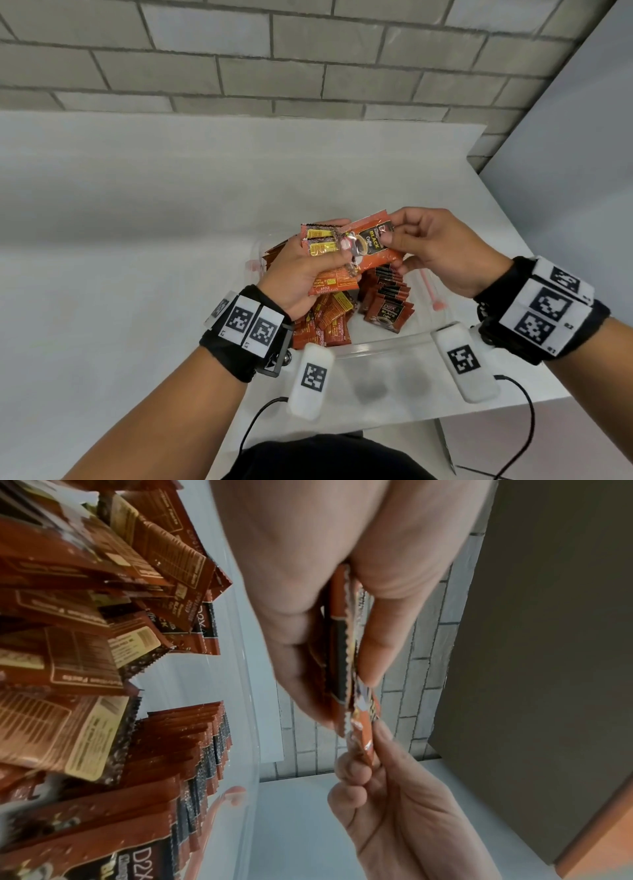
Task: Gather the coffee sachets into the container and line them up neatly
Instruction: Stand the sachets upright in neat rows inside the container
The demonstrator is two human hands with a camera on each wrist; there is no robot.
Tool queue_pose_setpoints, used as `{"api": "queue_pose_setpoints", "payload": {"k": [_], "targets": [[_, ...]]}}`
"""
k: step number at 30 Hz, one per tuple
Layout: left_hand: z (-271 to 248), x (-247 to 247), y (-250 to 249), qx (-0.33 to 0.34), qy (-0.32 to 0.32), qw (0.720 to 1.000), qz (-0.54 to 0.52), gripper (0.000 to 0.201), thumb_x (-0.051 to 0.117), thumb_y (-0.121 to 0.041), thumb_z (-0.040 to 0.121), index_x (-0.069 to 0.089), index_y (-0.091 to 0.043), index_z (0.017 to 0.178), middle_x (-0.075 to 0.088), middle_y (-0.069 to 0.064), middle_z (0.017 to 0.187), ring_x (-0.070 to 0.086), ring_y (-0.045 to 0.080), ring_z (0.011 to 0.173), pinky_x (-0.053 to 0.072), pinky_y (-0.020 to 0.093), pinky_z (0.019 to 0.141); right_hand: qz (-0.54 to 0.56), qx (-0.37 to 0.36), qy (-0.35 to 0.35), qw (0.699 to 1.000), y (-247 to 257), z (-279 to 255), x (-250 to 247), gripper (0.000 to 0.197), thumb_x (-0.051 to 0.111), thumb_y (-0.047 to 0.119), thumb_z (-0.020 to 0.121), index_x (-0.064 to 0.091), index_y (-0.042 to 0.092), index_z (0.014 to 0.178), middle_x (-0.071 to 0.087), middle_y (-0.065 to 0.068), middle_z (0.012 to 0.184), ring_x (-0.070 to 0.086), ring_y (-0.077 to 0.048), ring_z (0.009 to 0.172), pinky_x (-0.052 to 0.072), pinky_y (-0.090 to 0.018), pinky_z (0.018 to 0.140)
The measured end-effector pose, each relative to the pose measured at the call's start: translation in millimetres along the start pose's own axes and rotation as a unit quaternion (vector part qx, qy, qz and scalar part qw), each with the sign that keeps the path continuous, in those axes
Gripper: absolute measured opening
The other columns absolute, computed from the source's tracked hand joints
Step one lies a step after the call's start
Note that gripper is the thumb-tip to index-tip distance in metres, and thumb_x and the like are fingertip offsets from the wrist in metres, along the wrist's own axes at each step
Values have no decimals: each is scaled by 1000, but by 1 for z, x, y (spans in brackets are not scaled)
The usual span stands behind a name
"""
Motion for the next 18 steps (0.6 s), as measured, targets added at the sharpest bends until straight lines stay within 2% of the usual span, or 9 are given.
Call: {"api": "queue_pose_setpoints", "payload": {"k": [4, 8, 9, 11, 12, 14, 15, 16, 18], "targets": [[1, -15, 2, -7, -45, 999, -18, 41, 67, -7, 69, 60, -8, 109, 66, 13, 88, 68, 20, 69, 57, 34, 63, -144, -25, -21, 989, 2, -4, -15, 8, 62, 10, 89, 65, 17, 90, 62, -3, 76, 58, -9, 57, 50, -21, 52], [-1, -28, 2, -9, -78, 996, -42, 39, 67, -13, 71, 61, -7, 109, 64, 12, 86, 65, 23, 69, 56, 37, 65, -378, -39, 55, 923, -12, -17, -7, 4, 65, 17, 88, 64, 17, 85, 57, 2, 71, 50, -5, 57, 44, -14, 60], [-2, -28, 1, -8, -79, 996, -43, 40, 67, -13, 71, 60, -7, 110, 64, 12, 86, 65, 23, 69, 56, 36, 63, -418, -35, 84, 904, -20, -19, -1, 12, 65, 17, 88, 61, 24, 78, 53, 6, 67, 47, -6, 58, 41, -13, 67], [-3, -27, 1, -10, -80, 996, -42, 44, 67, -13, 71, 60, -7, 114, 65, 12, 85, 65, 22, 68, 56, 34, 62, -479, -30, 120, 869, -37, -18, 7, 36, 66, 15, 87, 46, 35, 65, 45, 10, 58, 42, -7, 57, 31, -15, 91], [-4, -26, 1, -11, -80, 996, -40, 44, 67, -14, 71, 60, -8, 115, 65, 11, 85, 65, 22, 67, 56, 34, 62, -493, -24, 125, 861, -45, -15, 8, 38, 66, 13, 86, 44, 34, 63, 44, 11, 56, 43, -7, 58, 29, -18, 95], [-5, -26, 1, -15, -82, 996, -33, 44, 67, -15, 71, 61, -9, 114, 66, 11, 85, 65, 22, 68, 56, 34, 62, -511, -5, 134, 849, -57, -10, 9, 25, 66, 11, 84, 51, 26, 71, 47, 12, 59, 50, -7, 65, 32, -21, 99], [-6, -27, 2, -17, -82, 996, -30, 44, 68, -15, 70, 62, -9, 113, 66, 11, 86, 65, 22, 69, 56, 33, 62, -518, 2, 140, 844, -60, -8, 9, 18, 66, 11, 84, 54, 21, 76, 49, 12, 61, 50, -6, 65, 31, -21, 100], [-6, -27, 3, -18, -84, 996, -28, 43, 68, -16, 70, 62, -9, 113, 66, 11, 86, 65, 23, 70, 56, 34, 62, -530, 10, 147, 835, -64, -7, 10, 13, 66, 11, 84, 56, 18, 80, 50, 12, 64, 49, -4, 63, 36, -21, 93], [-7, -29, 5, -20, -88, 996, -26, 44, 68, -16, 71, 63, -9, 114, 67, 11, 87, 66, 22, 70, 55, 34, 64, -567, 13, 150, 810, -67, -5, 13, 6, 65, 12, 84, 60, 14, 85, 50, 11, 69, 47, -7, 63, 40, -21, 65]]}}
Point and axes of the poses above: each hand's wrist, its own z-axis towards the middle knuckle, its own x-axis out of the palm, y = z × x, the point moved 6 cm from there along z, towards the middle knuckle
